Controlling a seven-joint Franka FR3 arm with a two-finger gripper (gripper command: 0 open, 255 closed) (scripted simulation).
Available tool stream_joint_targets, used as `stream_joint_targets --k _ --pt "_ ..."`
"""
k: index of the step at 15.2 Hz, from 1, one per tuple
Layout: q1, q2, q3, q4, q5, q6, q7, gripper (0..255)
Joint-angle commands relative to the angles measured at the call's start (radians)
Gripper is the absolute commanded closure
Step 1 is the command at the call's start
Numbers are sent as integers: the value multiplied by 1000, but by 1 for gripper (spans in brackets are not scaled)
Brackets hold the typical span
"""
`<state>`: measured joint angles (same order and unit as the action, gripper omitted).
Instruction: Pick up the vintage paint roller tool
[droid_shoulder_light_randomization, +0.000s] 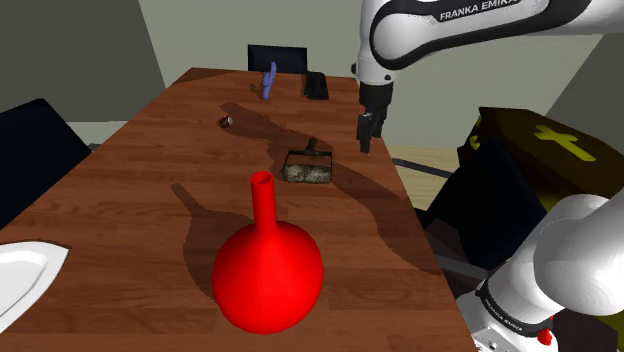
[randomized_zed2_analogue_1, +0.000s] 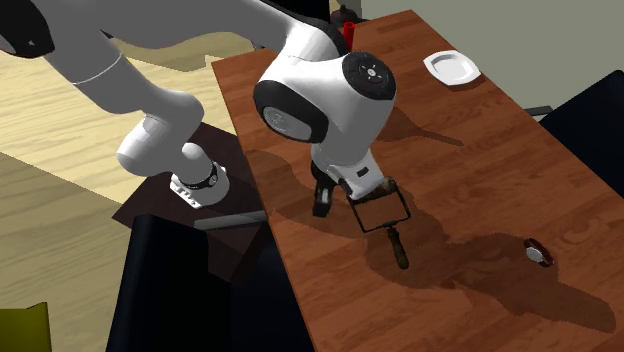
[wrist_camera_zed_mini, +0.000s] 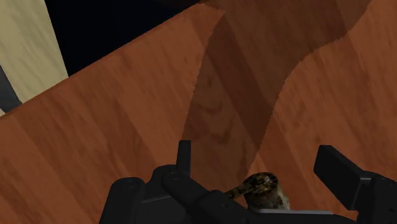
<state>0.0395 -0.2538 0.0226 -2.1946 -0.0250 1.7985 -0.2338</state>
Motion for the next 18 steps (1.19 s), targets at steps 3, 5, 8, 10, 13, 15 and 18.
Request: stream_joint_targets --k 3,5,8,10,13,15,18 --pt "4 154 -4 105 -5 45 -63 0" --pt "7 235 -3 171 -7 57 -91 0" --pt "11 356 1 281 -10 65 -131 0" --pt "14 438 6 361 -12 64 -156 0" --pt "19 562 14 494 -17 52 -192 0" --pt "20 591 15 515 -19 60 -198 0" --pt "20 604 15 492 -20 96 -197 0"
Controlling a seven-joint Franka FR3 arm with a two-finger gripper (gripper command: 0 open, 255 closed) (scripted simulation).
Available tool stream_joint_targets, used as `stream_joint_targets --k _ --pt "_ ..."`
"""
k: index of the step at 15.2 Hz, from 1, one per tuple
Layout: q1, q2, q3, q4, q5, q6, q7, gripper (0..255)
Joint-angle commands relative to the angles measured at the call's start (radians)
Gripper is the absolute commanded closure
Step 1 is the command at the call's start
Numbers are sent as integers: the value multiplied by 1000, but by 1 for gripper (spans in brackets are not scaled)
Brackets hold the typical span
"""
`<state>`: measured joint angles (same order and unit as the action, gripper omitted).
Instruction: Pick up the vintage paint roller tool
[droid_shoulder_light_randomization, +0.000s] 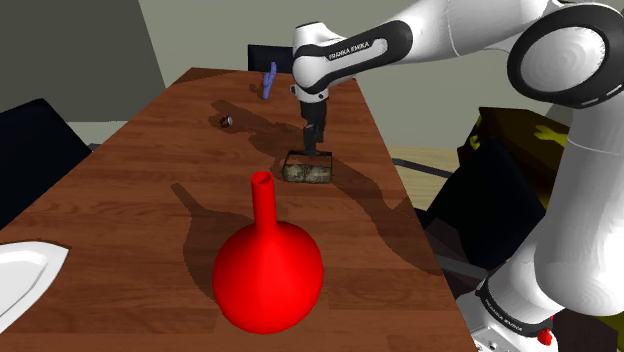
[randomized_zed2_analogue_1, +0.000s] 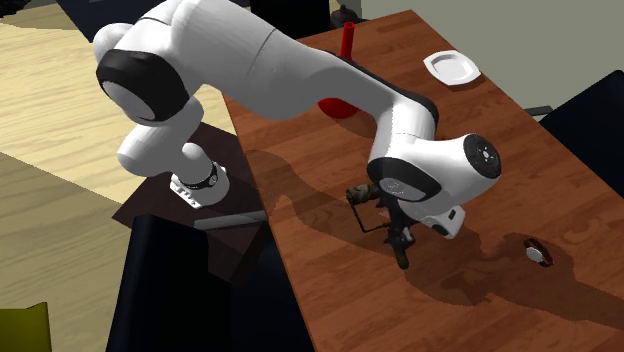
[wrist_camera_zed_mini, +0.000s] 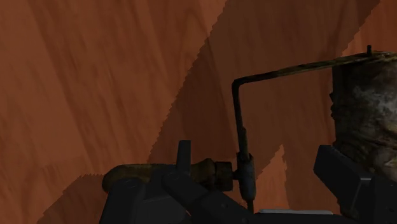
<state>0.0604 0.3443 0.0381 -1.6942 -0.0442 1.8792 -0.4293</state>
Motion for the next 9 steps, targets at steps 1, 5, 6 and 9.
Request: stream_joint_targets --k 1,5,6,9 --pt "-1 11 -1 -15 -1 26 -1 0" --pt "-1 23 -1 -32 -2 56 0 0" --pt "-2 24 -1 -32 -2 56 -1 255" --pt "-2 23 -1 -32 -2 55 -1 255"
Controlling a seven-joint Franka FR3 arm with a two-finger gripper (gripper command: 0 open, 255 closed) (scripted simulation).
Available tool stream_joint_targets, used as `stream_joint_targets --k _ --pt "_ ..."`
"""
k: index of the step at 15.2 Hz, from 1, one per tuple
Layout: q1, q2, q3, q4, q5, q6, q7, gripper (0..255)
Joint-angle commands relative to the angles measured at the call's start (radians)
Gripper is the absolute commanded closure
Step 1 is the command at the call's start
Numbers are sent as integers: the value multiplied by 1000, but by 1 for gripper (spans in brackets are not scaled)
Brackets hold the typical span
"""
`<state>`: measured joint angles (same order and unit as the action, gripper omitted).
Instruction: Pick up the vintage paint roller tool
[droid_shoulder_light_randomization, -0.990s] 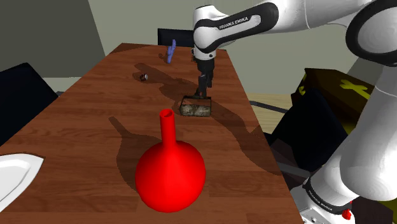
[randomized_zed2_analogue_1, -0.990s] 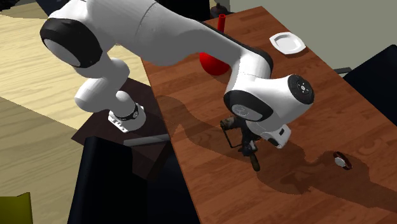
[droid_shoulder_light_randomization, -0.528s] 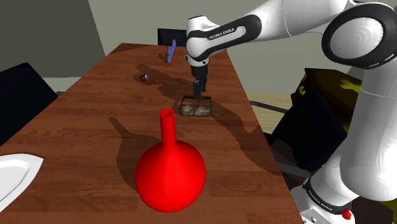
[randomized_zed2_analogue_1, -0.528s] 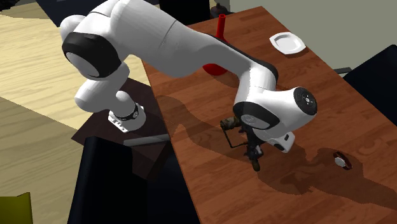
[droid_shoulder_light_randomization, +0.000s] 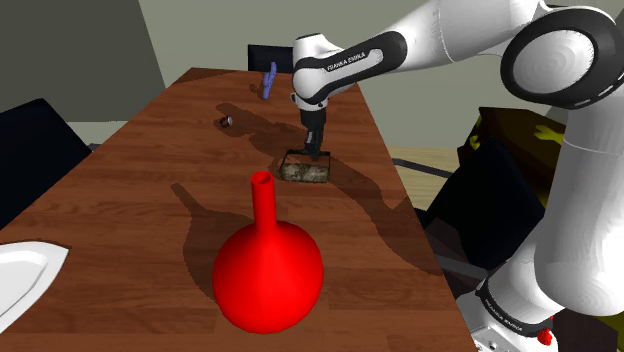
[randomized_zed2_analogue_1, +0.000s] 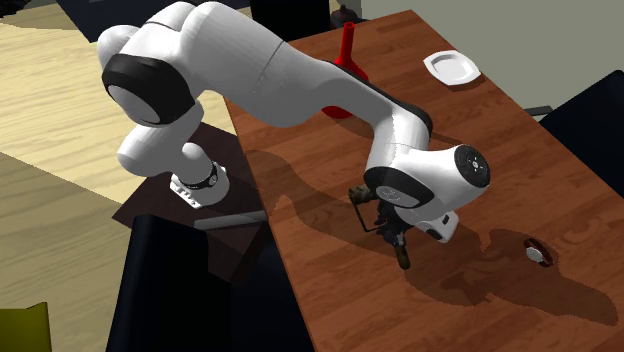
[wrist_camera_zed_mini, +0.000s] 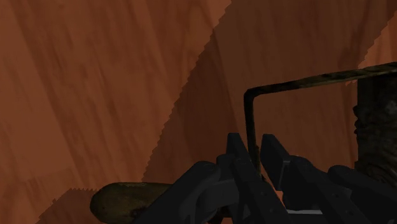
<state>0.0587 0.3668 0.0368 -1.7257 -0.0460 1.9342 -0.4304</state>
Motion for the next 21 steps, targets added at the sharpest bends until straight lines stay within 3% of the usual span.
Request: stream_joint_targets --k 1,6,21 --pt "0 0 0 0 0 0 0 255" --pt "1 1 0 -1 0 1 2 255" --pt "1 -56 2 121 4 -178 -5 255"
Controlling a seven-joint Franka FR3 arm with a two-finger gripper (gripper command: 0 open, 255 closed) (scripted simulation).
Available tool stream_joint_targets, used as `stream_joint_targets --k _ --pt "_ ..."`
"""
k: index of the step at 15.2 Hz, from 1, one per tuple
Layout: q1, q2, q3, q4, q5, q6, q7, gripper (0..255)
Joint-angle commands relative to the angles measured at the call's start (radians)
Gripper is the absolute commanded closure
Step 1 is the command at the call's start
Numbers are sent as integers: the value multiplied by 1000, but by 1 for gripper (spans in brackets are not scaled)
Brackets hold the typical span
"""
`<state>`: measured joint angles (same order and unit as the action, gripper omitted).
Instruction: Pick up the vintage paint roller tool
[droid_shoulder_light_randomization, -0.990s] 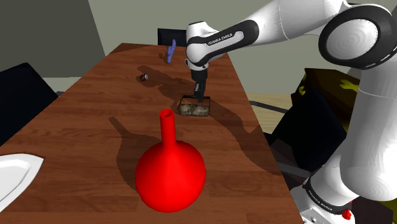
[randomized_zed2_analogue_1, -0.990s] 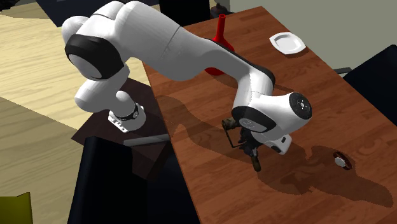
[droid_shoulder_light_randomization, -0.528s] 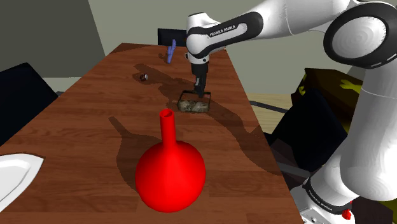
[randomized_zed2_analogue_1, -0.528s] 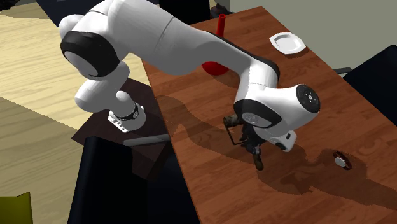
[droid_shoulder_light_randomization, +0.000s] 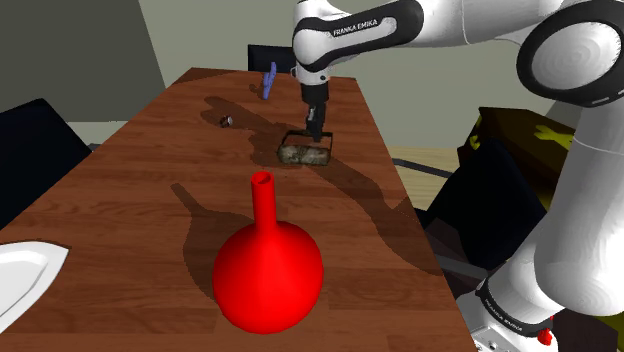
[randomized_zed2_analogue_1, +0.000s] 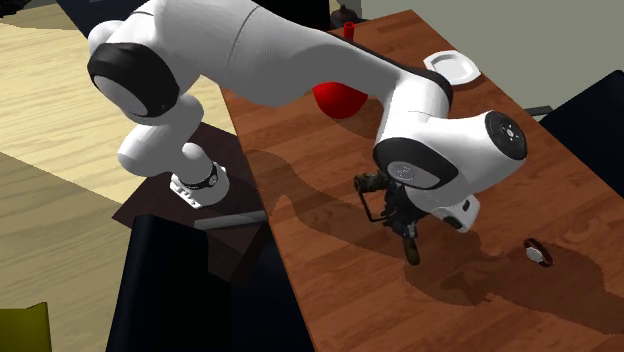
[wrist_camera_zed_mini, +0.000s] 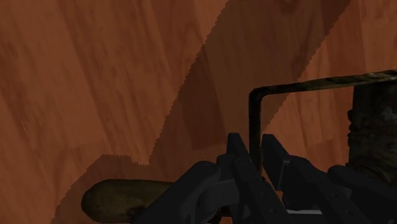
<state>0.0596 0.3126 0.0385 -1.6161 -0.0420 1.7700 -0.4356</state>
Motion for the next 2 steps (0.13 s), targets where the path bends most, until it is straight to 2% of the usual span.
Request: stream_joint_targets --k 1,2 --pt "0 -3 0 13 0 -16 0 255" --pt "0 -3 0 13 0 -16 0 255"
